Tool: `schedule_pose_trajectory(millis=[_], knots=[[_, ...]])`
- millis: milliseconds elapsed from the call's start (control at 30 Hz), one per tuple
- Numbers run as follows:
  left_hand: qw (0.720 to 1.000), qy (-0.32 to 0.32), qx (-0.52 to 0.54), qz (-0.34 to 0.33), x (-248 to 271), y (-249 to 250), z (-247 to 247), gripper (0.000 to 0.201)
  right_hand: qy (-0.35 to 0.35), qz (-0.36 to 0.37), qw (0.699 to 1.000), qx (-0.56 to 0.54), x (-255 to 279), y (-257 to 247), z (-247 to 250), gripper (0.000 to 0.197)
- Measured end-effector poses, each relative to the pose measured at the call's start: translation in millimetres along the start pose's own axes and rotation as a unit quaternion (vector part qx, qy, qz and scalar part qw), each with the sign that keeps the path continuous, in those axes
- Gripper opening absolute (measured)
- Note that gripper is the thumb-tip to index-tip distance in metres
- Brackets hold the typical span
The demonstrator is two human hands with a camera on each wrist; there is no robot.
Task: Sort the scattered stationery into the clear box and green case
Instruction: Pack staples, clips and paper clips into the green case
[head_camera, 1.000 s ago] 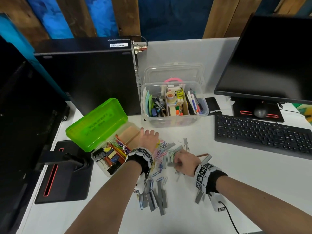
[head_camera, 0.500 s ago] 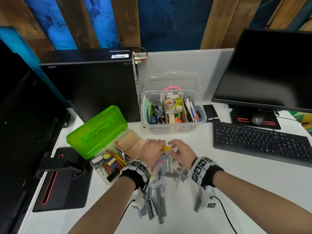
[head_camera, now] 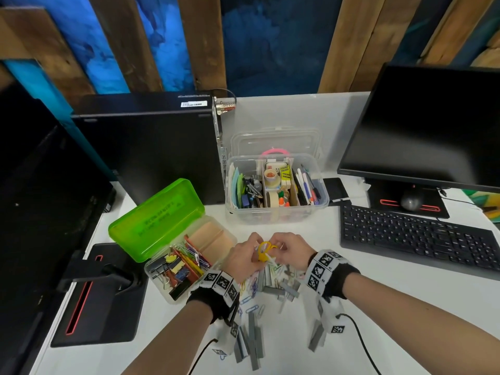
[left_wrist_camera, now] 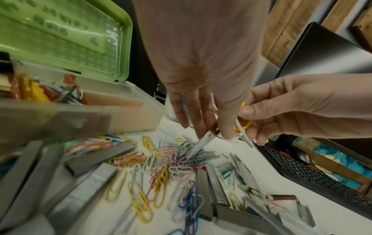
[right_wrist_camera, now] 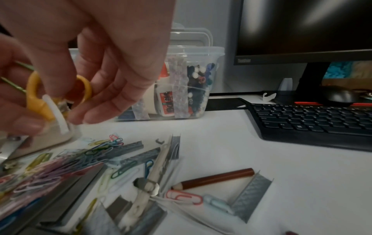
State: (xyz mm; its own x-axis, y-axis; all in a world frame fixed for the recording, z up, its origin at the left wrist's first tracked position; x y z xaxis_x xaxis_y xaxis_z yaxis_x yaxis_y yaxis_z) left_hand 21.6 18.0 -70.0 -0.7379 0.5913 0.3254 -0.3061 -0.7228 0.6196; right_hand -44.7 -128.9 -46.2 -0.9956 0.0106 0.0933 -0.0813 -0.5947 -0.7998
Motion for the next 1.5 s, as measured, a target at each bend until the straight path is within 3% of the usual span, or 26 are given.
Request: schedule_pose_trajectory(millis=[133, 233, 467, 600, 733, 833, 1000, 1100, 1200, 1300, 1433, 1500], knots=[[0.997, -0.004, 0.075, 0.015, -1.2, -2.8, -4.0, 0.019, 0.004, -0.004, 1.000, -0.017, 1.5, 2.4, 5.7, 0.007], [0.986, 0.005, 0.162, 0.038, -1.5, -3.7, -3.2, 0.020, -0.001, -0.005, 1.000, -0.018, 0.2, 8.6, 11.3, 0.007], [0.980, -0.022, 0.196, 0.024, -8.6, 5.4, -1.7, 0.009, 0.031, -0.052, 0.989, -0.135, 6.0, 7.7, 6.9, 0.003], [0.960, -0.044, 0.269, 0.056, -9.0, 3.5, -2.5, 0.014, 0.018, -0.076, 0.978, -0.194, 9.0, 5.2, 2.4, 0.013], [0.960, -0.019, 0.265, 0.088, -12.0, -0.7, -4.6, 0.013, -0.017, -0.097, 0.968, -0.230, 11.0, 5.5, -2.8, 0.033], [0.968, 0.023, 0.230, 0.095, -15.2, -8.4, -4.8, 0.020, -0.007, -0.105, 0.977, -0.183, 13.6, 9.5, -3.7, 0.031], [0.957, -0.034, 0.273, 0.093, -12.6, -18.9, -3.1, 0.017, -0.010, -0.130, 0.983, -0.130, 17.9, 15.1, -1.5, 0.020], [0.963, -0.021, 0.250, 0.095, -9.1, -22.8, -2.6, 0.020, -0.031, -0.128, 0.987, -0.089, 19.4, 13.1, -1.7, 0.023], [0.983, 0.000, 0.168, 0.076, -8.5, -25.9, -0.3, 0.024, -0.022, -0.124, 0.990, -0.057, 19.4, 11.7, 1.0, 0.026], [0.992, -0.033, 0.111, 0.049, -6.6, -23.6, 3.8, 0.031, 0.004, -0.108, 0.994, -0.031, 16.2, 11.1, 4.9, 0.029], [0.994, -0.046, 0.099, 0.013, -2.9, -6.1, 5.9, 0.030, -0.040, -0.056, 0.992, 0.107, 9.2, -3.4, -0.9, 0.015], [0.991, -0.020, 0.133, 0.027, -2.8, 2.5, 5.9, 0.027, -0.061, -0.075, 0.979, 0.181, 8.3, -2.9, -8.2, 0.015]])
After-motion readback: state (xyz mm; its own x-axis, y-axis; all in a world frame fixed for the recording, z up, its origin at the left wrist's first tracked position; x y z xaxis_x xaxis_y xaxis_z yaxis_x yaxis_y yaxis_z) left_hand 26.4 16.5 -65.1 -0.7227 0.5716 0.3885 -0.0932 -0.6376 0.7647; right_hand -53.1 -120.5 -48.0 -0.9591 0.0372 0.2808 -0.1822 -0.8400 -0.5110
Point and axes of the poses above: each hand's wrist, its own x-axis away from the middle knuckle, its own z-axis out of the back of the hand, y = z × x, the point moved 2 cm from there along -x, towards the middle knuckle, and after that the axes turned 13 degrees about z, right-handed, at the moved point
